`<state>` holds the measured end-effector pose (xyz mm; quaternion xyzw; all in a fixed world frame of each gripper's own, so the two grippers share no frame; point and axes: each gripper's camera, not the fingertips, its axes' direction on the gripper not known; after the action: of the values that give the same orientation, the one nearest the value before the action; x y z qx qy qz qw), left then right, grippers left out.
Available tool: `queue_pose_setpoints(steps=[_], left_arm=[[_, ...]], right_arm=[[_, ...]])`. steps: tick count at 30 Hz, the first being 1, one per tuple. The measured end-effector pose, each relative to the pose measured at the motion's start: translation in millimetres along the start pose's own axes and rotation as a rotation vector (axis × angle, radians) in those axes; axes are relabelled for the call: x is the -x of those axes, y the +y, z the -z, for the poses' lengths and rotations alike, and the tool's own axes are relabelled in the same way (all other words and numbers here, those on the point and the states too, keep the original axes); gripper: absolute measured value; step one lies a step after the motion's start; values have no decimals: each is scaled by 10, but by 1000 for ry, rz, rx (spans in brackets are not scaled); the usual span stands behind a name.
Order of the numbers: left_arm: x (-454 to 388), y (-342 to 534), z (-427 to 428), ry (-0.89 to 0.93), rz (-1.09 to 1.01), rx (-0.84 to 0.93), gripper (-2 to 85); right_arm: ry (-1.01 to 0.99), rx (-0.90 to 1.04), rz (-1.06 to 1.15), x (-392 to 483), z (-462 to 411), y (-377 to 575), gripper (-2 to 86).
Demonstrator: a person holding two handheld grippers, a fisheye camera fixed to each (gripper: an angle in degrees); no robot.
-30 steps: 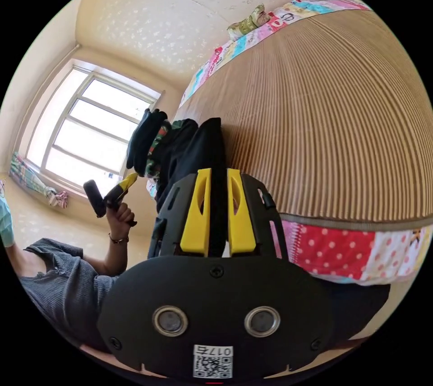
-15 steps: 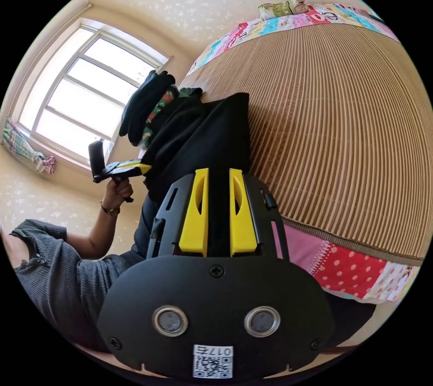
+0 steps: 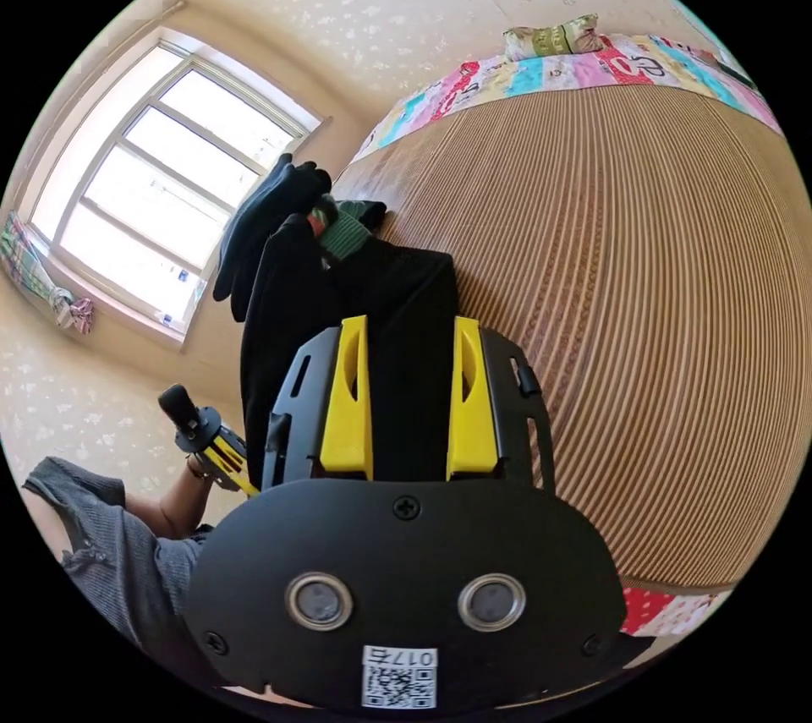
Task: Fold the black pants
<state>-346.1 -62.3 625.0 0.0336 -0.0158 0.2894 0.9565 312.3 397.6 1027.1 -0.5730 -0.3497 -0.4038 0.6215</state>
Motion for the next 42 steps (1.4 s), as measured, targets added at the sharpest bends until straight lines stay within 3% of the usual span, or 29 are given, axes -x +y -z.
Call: queue_pose_setpoints(steps=[3, 7, 11, 15, 17, 21, 26, 29, 33, 37, 42], left_arm=[[-143, -69, 111, -29, -10, 12, 27], [-71, 44, 462, -44, 96, -54, 52], [101, 195, 1017, -57, 262, -128, 144], [354, 281, 1495, -88, 452, -269, 225], [415, 293, 1718, -101, 492, -319, 226], [455, 251, 2254, -205, 542, -413, 195], [298, 201, 2614, -304, 536, -386, 42], [-324, 488, 3032, -158, 335, -476, 15], [-1116, 1405, 4089, 197, 57, -725, -3], [-1675, 2229, 5126, 259, -77, -866, -6], [-2770, 2999, 6190, 463, -529, -949, -6]], right_arm=[[23, 56, 44, 286, -366, -422, 164], [269, 104, -7, 471, -834, -764, 181], [381, 165, -18, 425, -1138, -900, 184], [357, 301, -53, 218, -1377, -869, 157], [367, 322, 15, 297, -1317, -757, 65], [291, 325, 105, 436, -1088, -500, 40], [-101, 112, 100, 398, -115, 86, 29], [-324, 6, 119, 244, 567, 443, 26], [-528, -152, 186, 79, 1550, 882, 25], [-708, -444, 218, -146, 2809, 1476, 25], [-981, -699, 458, -155, 3833, 2248, 24]])
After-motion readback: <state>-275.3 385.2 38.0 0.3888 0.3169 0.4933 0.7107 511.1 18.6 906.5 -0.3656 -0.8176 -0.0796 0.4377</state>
